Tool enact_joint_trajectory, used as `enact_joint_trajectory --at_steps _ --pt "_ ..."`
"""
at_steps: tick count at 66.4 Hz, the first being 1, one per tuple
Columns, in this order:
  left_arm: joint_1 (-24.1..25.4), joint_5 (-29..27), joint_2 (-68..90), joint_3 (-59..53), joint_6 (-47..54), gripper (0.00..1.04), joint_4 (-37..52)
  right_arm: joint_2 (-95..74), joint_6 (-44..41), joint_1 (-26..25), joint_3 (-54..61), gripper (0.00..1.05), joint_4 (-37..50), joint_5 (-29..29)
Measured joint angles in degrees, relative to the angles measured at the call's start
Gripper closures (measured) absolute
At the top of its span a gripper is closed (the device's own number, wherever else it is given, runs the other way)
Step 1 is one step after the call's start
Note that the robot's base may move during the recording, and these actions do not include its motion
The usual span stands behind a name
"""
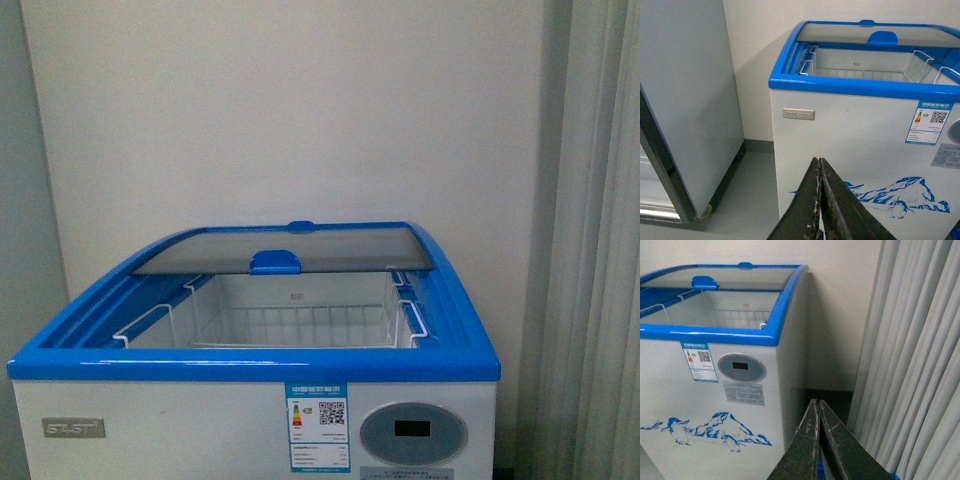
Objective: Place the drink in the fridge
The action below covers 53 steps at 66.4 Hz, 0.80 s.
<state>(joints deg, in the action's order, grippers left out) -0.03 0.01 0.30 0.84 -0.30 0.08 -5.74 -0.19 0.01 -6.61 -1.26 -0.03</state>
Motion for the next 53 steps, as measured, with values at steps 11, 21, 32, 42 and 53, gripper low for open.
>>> enact_joint_trajectory --at_steps 11,21,32,42,53 --pt "0.0 0.0 0.0 0.0 0.0 1.02 0.0 1.1 0.0 0.0 1.7 1.02 0.3 0.0" --pt "0.0 0.0 0.0 0.0 0.0 1.02 0.0 2.1 0.0 0.0 2.7 1.02 0.6 0.0" --pt "0.0 0.0 0.0 0.0 0.0 1.02 0.0 2.9 0.0 0.0 3.8 1.02 0.8 0.0" --pt "0.0 0.0 0.0 0.0 0.0 1.02 0.0 5.0 0.0 0.0 5.7 1.02 0.9 -0.1" --pt "0.0 0.0 0.0 0.0 0.0 0.86 0.0 5.4 0.0 0.0 5.7 0.84 1.1 0.0"
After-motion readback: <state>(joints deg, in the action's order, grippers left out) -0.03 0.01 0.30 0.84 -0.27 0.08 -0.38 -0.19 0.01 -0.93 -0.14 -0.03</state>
